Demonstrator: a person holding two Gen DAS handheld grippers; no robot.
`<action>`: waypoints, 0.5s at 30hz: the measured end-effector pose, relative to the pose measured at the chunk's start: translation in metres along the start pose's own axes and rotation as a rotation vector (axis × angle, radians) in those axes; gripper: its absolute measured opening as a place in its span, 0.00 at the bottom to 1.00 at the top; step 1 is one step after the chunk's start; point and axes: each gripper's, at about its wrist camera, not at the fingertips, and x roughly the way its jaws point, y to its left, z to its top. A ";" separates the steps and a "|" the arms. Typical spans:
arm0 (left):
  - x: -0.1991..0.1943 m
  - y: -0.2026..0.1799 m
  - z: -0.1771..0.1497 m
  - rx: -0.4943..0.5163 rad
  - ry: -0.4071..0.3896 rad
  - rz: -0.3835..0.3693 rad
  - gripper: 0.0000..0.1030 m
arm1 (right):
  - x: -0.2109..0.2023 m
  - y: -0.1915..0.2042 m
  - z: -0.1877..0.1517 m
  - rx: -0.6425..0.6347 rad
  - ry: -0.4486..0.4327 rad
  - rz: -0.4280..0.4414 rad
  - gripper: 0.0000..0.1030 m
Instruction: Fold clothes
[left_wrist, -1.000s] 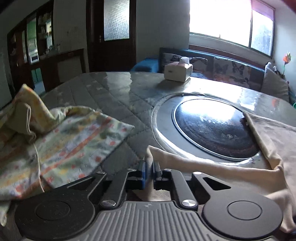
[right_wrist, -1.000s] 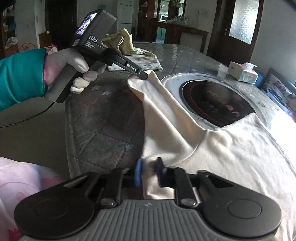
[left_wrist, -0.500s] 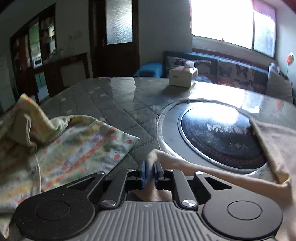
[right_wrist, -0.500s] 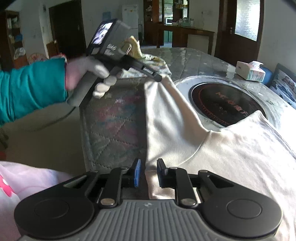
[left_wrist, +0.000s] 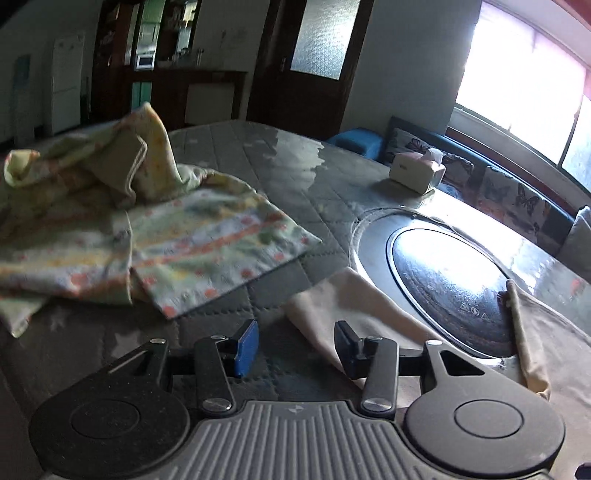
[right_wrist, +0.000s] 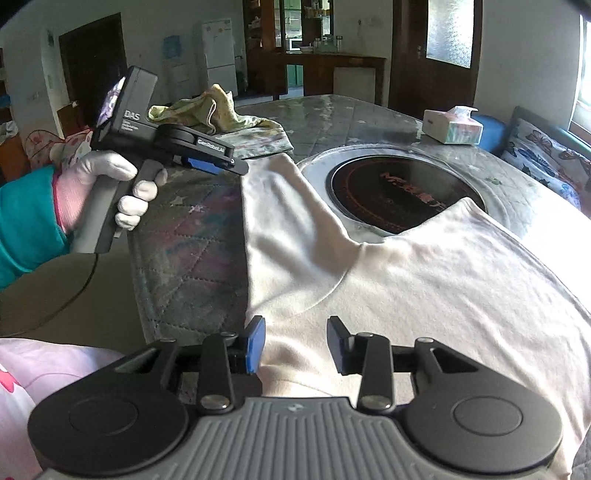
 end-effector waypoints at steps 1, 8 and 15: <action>0.002 0.000 0.001 -0.012 0.002 -0.005 0.45 | -0.001 0.000 -0.001 0.001 -0.003 -0.002 0.35; 0.016 -0.001 0.007 -0.046 0.008 -0.007 0.17 | -0.010 -0.003 -0.003 0.028 -0.034 -0.029 0.36; -0.004 -0.013 0.016 -0.036 -0.074 -0.080 0.04 | -0.028 -0.014 -0.010 0.088 -0.073 -0.076 0.36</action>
